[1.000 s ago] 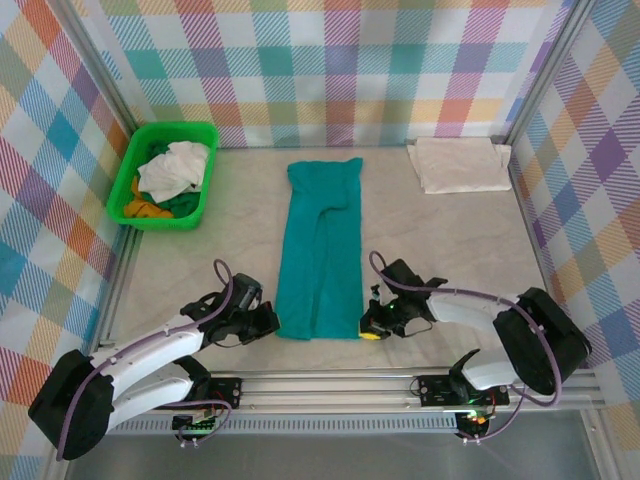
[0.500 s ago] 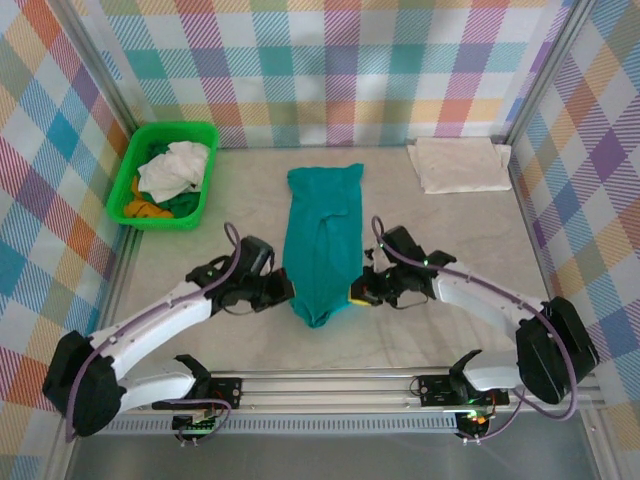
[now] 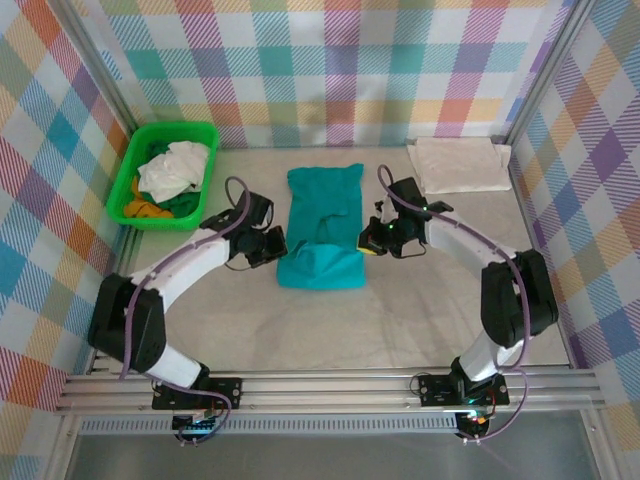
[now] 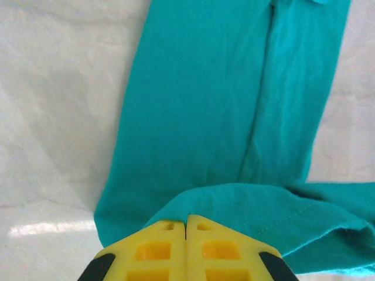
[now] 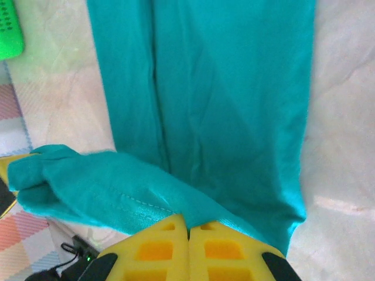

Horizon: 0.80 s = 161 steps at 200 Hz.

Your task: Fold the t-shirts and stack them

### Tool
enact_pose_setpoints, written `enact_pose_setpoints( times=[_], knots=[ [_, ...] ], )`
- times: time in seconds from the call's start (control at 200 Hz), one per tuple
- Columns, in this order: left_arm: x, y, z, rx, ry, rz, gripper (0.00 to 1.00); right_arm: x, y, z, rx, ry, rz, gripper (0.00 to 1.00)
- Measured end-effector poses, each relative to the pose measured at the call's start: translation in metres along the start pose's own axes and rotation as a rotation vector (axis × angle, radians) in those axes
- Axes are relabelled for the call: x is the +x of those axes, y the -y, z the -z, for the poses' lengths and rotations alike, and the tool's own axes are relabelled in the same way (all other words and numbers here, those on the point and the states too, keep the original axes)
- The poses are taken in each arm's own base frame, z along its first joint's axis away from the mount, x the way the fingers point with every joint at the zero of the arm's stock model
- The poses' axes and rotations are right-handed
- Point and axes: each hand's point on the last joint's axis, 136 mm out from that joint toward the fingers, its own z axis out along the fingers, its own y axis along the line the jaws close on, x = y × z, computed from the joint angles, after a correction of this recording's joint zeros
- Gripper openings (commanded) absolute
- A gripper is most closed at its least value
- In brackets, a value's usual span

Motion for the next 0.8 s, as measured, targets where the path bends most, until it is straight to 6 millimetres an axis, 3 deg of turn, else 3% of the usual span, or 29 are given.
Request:
enact_pose_setpoints(
  times=[0.19, 0.515, 0.805],
  knots=[
    [-0.022, -0.003, -0.019, -0.059, 0.002, -0.062, 0.0, -0.009, 0.018, -0.018, 0.043, -0.019, -0.018, 0.0],
    [-0.055, 0.005, -0.032, -0.084, 0.024, -0.129, 0.0, -0.047, 0.001, -0.021, 0.034, 0.049, 0.042, 0.0],
    [-0.077, 0.003, -0.058, -0.107, 0.008, -0.158, 0.0, -0.07, 0.008, -0.037, 0.046, 0.05, 0.039, 0.0]
  ],
)
